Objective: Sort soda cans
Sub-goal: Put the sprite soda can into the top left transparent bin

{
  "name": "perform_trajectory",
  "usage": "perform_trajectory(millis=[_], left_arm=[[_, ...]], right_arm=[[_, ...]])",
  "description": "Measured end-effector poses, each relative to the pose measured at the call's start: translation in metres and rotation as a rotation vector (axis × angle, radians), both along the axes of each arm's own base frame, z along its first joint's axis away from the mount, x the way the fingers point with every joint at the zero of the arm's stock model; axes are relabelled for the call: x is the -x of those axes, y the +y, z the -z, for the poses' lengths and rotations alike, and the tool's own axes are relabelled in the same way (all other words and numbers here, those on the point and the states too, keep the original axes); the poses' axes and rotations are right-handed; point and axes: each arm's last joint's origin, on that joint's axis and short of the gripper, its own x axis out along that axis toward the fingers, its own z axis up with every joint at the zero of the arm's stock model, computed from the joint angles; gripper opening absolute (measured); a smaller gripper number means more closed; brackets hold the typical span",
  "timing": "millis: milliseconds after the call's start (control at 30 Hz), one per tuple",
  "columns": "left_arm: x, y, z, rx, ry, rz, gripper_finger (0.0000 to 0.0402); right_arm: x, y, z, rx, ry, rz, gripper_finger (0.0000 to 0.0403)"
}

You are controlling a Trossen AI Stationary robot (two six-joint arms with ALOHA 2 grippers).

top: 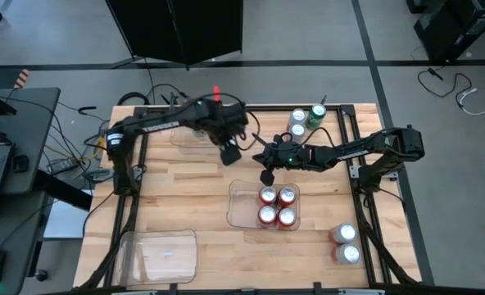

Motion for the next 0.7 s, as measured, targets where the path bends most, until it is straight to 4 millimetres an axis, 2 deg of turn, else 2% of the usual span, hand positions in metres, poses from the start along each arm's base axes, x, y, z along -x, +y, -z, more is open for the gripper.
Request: perform_trajectory(millis=[233, 300, 467, 700], left_arm=[[0.036, 0.008, -0.025, -0.108, 0.063, -0.148, 0.0289], [0.045, 0.011, -0.027, -0.121, 0.081, -0.173, 0.0289], [0.068, 0.022, -0.009, -0.119, 0.125, -0.236, 0.0289], [0.104, 0.039, 0.015, -0.135, 0.052, -0.344, 0.0289]], right_arm=[[0.000, 0.001, 0.000, -0.010, 0.000, -0.029, 0.0007], [0.000, 0.001, 0.000, -0.009, -0.001, -0.031, 0.0007], [0.000, 0.001, 0.000, -0.008, -0.002, -0.031, 0.0007], [0.000, 0.001, 0.000, -0.008, -0.005, -0.031, 0.0007]])
